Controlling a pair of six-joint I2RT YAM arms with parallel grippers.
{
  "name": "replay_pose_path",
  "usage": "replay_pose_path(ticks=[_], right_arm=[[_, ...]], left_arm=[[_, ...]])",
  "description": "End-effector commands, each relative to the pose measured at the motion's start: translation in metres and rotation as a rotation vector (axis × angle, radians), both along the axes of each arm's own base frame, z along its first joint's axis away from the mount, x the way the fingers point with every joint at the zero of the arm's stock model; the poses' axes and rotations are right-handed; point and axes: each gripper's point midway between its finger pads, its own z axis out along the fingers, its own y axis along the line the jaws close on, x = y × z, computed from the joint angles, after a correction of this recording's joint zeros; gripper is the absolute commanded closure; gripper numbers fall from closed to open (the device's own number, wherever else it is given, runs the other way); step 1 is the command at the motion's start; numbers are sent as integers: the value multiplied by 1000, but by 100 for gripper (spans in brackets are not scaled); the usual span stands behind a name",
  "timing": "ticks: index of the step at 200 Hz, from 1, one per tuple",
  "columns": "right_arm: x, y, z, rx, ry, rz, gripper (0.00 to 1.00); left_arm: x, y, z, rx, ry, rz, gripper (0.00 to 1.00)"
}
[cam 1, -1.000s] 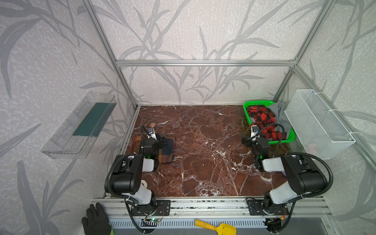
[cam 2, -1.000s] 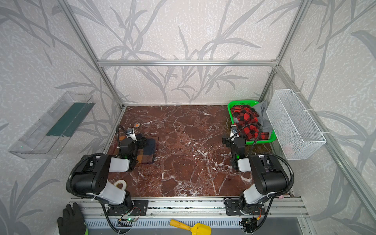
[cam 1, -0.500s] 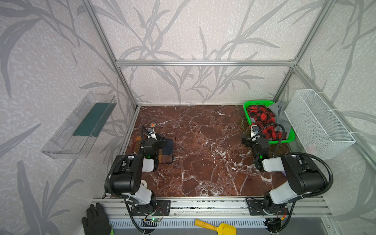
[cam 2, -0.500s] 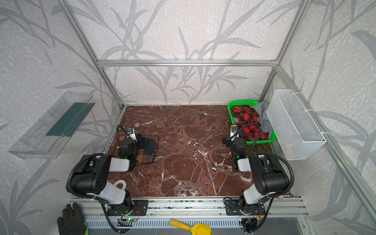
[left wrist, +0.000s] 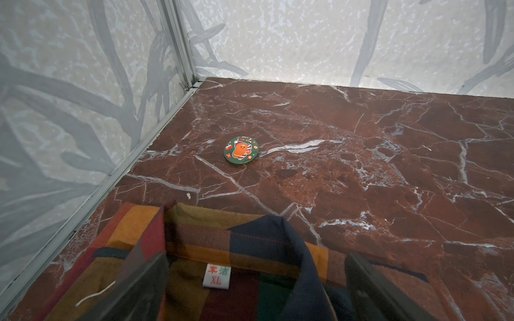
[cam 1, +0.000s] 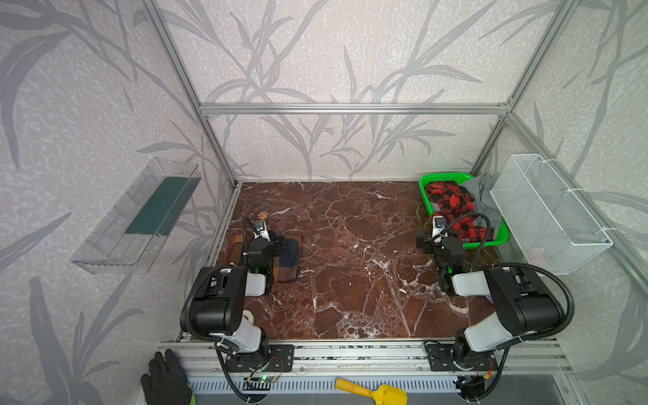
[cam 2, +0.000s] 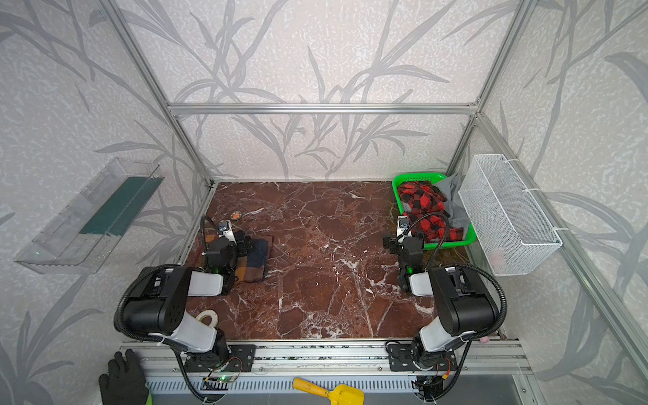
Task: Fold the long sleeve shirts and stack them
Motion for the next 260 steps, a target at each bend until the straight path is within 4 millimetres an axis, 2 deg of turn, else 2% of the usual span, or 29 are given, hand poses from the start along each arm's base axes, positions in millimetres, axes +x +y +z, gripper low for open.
replay_pose_path(ticks=[1,26,37,43,55,65,81,91,100,122,141,152,173,196,232,252,257,260], right_arm=[[-4,0,-20,9,68,-6,1],[-5,-1,-20,7,66,-9,1],[-9,-8,-12,-6,45,-74,1],[-13,-2,-7,-11,30,-39,1],[-17,4,11,-98,5,-85,1],[-15,17,35,-183,0,-93,1],[-15,40,87,-232,-78,-74,1],[-16,50,114,-160,-118,-34,1],[-18,51,133,-38,-127,-30,1],[-20,39,148,201,-45,-53,1],[-11,29,161,136,-17,-97,1],[-6,14,164,110,3,-193,1],[4,-4,149,101,181,-304,1],[11,-25,121,84,371,-413,1],[26,-57,75,146,539,-536,1],[28,-71,54,139,590,-614,1],[29,-72,54,140,588,-620,1],[30,-73,45,135,610,-631,1]], left_arm=[[6,-1,6,10,-16,-10,1],[6,-1,6,9,-15,-10,1],[5,0,6,13,-18,-7,1],[3,2,8,12,-30,13,1],[-8,14,21,22,-78,98,1],[-12,20,33,30,-84,141,1],[-9,12,49,75,-38,131,1],[-5,5,66,92,-47,121,1],[-6,10,87,18,-100,203,1],[2,-3,125,-212,-189,180,1],[2,-12,138,-442,-206,184,1],[-1,-17,144,-559,-220,162,1],[-7,-33,168,-680,-298,35,1],[-15,-55,181,-659,-212,-86,1],[-35,-71,173,-604,-22,-141,1],[-47,-77,169,-559,11,-156,1],[-49,-79,168,-551,15,-166,1],[-50,-81,167,-546,18,-170,1]])
